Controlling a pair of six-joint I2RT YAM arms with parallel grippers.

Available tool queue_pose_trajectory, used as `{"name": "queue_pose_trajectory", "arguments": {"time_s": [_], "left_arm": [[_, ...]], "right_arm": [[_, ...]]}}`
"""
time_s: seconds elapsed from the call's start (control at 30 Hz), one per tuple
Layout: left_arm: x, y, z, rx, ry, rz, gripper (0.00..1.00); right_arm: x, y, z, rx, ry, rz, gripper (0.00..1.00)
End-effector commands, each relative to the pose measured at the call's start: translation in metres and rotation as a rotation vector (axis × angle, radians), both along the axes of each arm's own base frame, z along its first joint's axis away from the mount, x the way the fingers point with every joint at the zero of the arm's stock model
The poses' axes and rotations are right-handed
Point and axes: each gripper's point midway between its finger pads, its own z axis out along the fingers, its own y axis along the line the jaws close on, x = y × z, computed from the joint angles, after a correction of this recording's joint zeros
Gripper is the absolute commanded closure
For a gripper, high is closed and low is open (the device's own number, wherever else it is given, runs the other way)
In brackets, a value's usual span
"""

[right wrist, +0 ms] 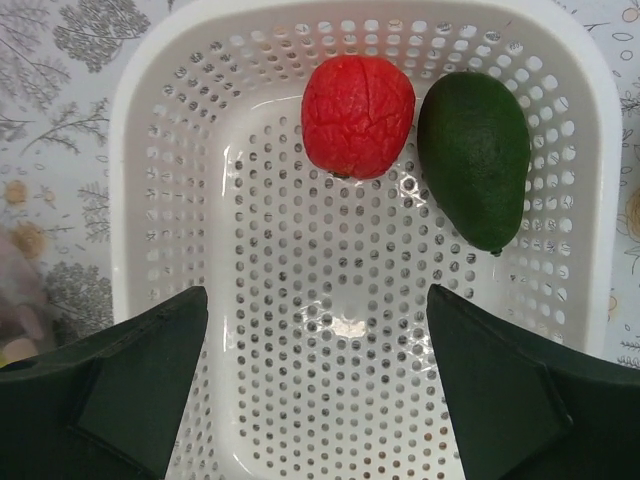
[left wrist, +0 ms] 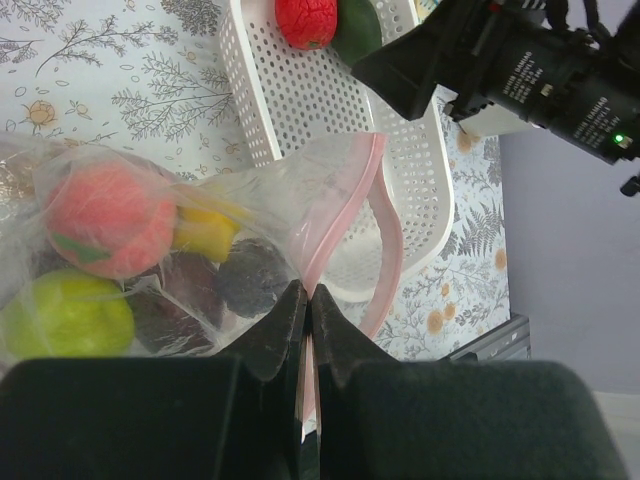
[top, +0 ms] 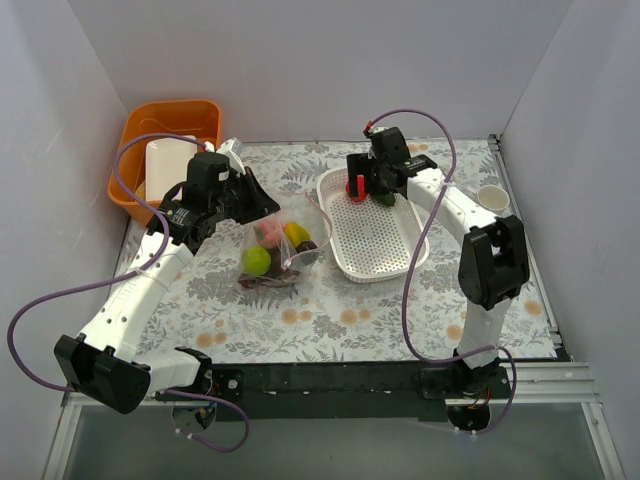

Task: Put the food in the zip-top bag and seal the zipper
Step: Pick up the fake fruit from the bin.

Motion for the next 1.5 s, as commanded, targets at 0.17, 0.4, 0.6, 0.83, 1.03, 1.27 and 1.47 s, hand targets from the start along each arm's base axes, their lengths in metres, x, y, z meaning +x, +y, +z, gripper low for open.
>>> {"name": "queue_pose_trajectory", "arguments": {"time_s": [0.17,0.4,0.6,0.83,1.03,1.27,1.47], "left_arm": [[-0.005,0.003,0.018,-0.014,-0.051,0.001,1.00],[-0.005,0.002,0.019,-0.015,-0.047,-0.006,1.00],[-0.006,0.003,0.022,-0.012,-0.051,-0.003,1.00],[-0.009,0.005,0.019,-0.011,-0.047,0.002,1.00],[-0.009,0.003,0.019,-0.019,-0.050,-0.005,1.00],[-0.010,0.001,0.016,-0.031,-0.041,-0.012,1.00],[-0.010,0.001,0.016,-0.029,-0.042,-0.017,1.00]], "right_arm": [[0.043,0.023,-0.007,0.066,-0.020,0.057,0.05],[0.063,0.022,-0.024,0.021,-0.062,0.046,0.02],[0.078,0.030,-0.036,-0.002,-0.058,0.080,0.02],[0.092,0.025,-0.064,-0.062,-0.040,0.059,0.02],[0.103,0.018,-0.076,-0.114,-0.050,0.028,0.05],[0.091,0.017,-0.082,-0.121,-0.026,0.055,0.44],[0.071,0.019,-0.052,-0.064,-0.046,0.090,0.79]]}}
